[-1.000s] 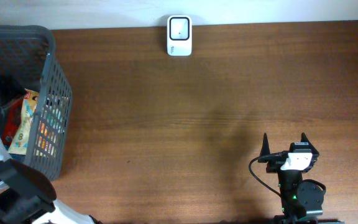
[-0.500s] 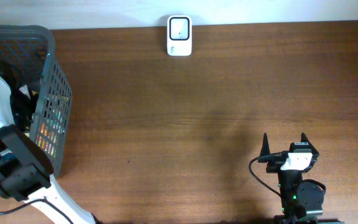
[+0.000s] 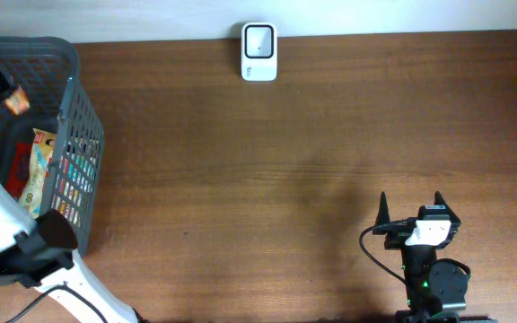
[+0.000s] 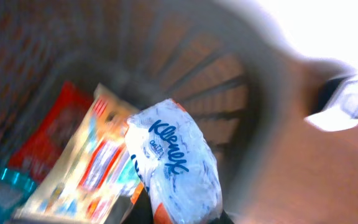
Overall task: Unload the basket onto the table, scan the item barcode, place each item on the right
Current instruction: 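Grasp the orange tissue pack and place it near the scanner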
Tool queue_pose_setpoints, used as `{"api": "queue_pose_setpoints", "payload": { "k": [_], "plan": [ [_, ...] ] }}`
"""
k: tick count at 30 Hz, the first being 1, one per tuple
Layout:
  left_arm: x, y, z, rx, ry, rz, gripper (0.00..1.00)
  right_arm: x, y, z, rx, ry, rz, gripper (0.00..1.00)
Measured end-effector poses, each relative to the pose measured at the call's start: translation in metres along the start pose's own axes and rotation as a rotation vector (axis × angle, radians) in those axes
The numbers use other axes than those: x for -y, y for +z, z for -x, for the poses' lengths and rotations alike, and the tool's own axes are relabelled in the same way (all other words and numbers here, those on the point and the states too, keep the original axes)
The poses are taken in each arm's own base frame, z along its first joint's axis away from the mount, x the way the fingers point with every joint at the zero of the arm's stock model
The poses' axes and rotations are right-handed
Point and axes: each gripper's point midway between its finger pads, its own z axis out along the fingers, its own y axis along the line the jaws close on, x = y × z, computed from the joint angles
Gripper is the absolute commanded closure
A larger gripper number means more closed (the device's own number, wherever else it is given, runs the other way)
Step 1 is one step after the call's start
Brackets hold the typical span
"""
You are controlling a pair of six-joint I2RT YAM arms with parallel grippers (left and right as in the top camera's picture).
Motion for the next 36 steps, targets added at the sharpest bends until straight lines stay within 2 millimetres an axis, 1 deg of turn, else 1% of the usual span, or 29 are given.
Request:
{"api": "queue_pose_setpoints", "payload": {
  "k": [1,2,3,4,5,6,7,8,9,10,11,12,13,14,15,16,18,20,22,23,26,28,30,31,33,34,36],
  "plan": [
    [0.024,-0.025,0.006,0.074,0.042,-0.060,1.00,0.000,0.000,0.000,0.000,0.000,0.000,0.02],
    [0.058,-0.058,0.004,0.146,0.102,-0.137,1.00,0.000,0.000,0.000,0.000,0.001,0.000,0.02],
    [0.078,-0.078,-0.002,0.180,0.142,-0.181,1.00,0.000,0.000,0.000,0.000,0.000,0.000,0.02],
    [0.102,-0.098,-0.011,0.209,0.190,-0.225,1.00,0.000,0.000,0.000,0.000,0.000,0.000,0.02],
    [0.136,-0.115,-0.027,0.221,0.265,-0.289,1.00,0.000,0.000,0.000,0.000,0.000,0.000,0.02],
    [0.163,-0.122,-0.041,0.213,0.323,-0.347,1.00,0.000,0.000,0.000,0.000,0.000,0.000,0.02],
    [0.198,-0.128,-0.062,0.185,0.400,-0.423,1.00,0.000,0.000,0.000,0.000,0.001,0.000,0.02],
    [0.223,-0.125,-0.080,0.143,0.454,-0.473,1.00,0.000,0.000,0.000,0.000,0.000,0.000,0.02],
    [0.248,-0.111,-0.102,0.066,0.512,-0.502,1.00,0.000,0.000,0.000,0.000,0.000,0.000,0.02],
    [0.266,-0.097,-0.117,0.008,0.550,-0.517,1.00,0.000,0.000,0.000,0.000,0.000,0.000,0.02],
    [0.290,-0.069,-0.139,-0.073,0.605,-0.512,1.00,0.000,0.000,0.000,0.000,0.000,0.000,0.02],
    [0.313,-0.029,-0.166,-0.177,0.660,-0.492,1.00,0.000,0.000,0.000,0.000,0.000,0.000,0.02],
    [0.329,0.016,-0.200,-0.301,0.707,-0.453,1.00,0.000,0.000,0.000,0.000,0.001,0.000,0.02],
    [0.333,0.034,-0.213,-0.346,0.724,-0.430,1.00,0.000,0.000,0.000,0.000,0.000,0.000,0.02],
    [0.340,0.060,-0.231,-0.394,0.755,-0.395,1.00,0.000,0.000,0.000,0.000,0.000,0.000,0.02],
    [0.343,0.077,-0.247,-0.437,0.779,-0.367,1.00,0.000,0.000,0.000,0.000,0.000,0.000,0.02],
    [0.350,0.097,-0.268,-0.477,0.813,-0.345,1.00,0.000,0.000,0.000,0.000,0.000,0.000,0.01],
    [0.352,0.113,-0.279,-0.502,0.827,-0.327,1.00,0.000,0.000,0.000,0.000,0.001,0.000,0.02],
    [0.351,0.123,-0.278,-0.496,0.834,-0.301,0.99,0.000,0.000,0.000,0.000,0.000,0.000,0.02],
    [0.350,0.127,-0.273,-0.471,0.839,-0.278,0.98,0.000,0.000,0.000,0.000,0.000,0.000,0.02],
    [0.354,0.131,-0.266,-0.428,0.842,-0.277,0.93,0.000,0.000,0.000,0.000,0.000,0.000,0.02],
    [0.358,0.133,-0.264,-0.411,0.843,-0.282,0.96,0.000,0.000,0.000,0.000,0.000,0.000,0.02],
    [0.357,0.146,-0.268,-0.425,0.844,-0.271,0.96,0.000,0.000,0.000,0.000,0.000,0.000,0.02],
    [0.354,0.160,-0.276,-0.455,0.845,-0.254,0.95,0.000,0.000,0.000,0.000,0.000,0.000,0.02],
    [0.349,0.178,-0.285,-0.491,0.846,-0.233,0.95,0.000,0.000,0.000,0.000,0.000,0.000,0.02],
    [0.350,0.180,-0.286,-0.492,0.846,-0.233,0.95,0.000,0.000,0.000,0.000,0.000,0.000,0.02],
    [0.353,0.183,-0.279,-0.453,0.850,-0.227,0.95,0.000,0.000,0.000,0.000,0.000,0.000,0.02]
  ]
}}
